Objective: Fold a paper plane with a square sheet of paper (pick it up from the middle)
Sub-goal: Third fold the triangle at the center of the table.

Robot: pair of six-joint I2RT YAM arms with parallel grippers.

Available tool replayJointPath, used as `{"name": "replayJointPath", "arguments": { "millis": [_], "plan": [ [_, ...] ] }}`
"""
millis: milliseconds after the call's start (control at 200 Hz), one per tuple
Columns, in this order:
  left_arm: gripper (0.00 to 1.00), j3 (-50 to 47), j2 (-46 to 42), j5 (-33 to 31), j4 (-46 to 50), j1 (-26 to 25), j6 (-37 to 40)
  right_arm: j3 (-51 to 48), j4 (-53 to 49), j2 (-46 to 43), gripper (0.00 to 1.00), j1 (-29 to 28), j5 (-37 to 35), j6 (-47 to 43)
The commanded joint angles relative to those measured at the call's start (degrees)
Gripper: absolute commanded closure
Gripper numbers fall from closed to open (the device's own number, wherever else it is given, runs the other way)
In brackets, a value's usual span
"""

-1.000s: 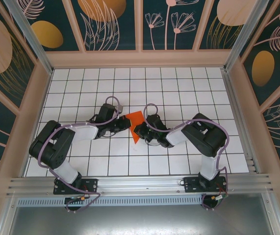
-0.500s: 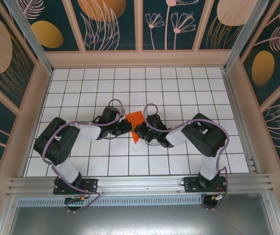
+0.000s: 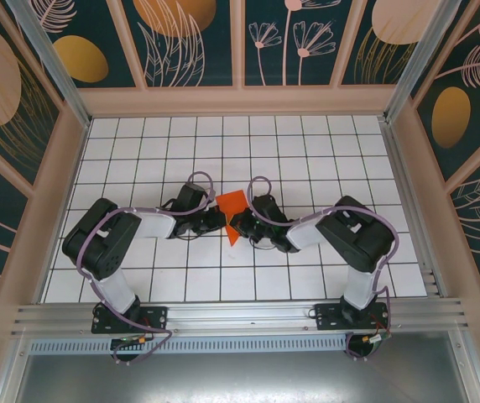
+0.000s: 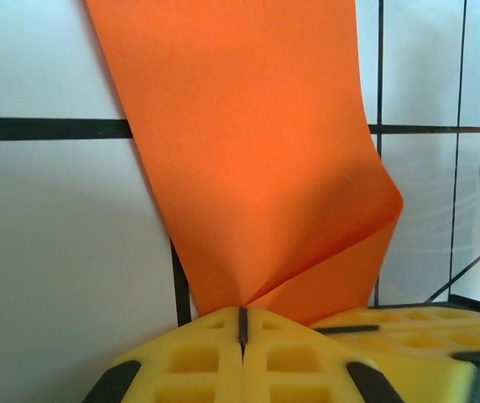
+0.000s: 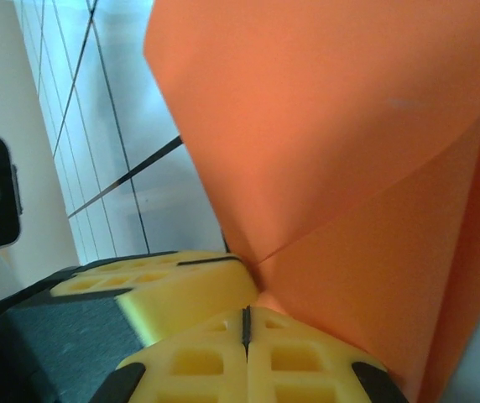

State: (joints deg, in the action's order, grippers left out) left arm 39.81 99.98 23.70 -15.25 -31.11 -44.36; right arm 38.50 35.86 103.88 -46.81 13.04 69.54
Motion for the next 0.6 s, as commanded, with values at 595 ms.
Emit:
{"name": "replayJointPath", "arguments": {
  "millis": [595],
  "plan": [
    [1.0, 5.5, 5.0, -3.3, 8.9, -0.3, 9.8, 7.3, -20.1, -1.9, 1.0, 4.4, 3.1, -18.0]
  ]
}}
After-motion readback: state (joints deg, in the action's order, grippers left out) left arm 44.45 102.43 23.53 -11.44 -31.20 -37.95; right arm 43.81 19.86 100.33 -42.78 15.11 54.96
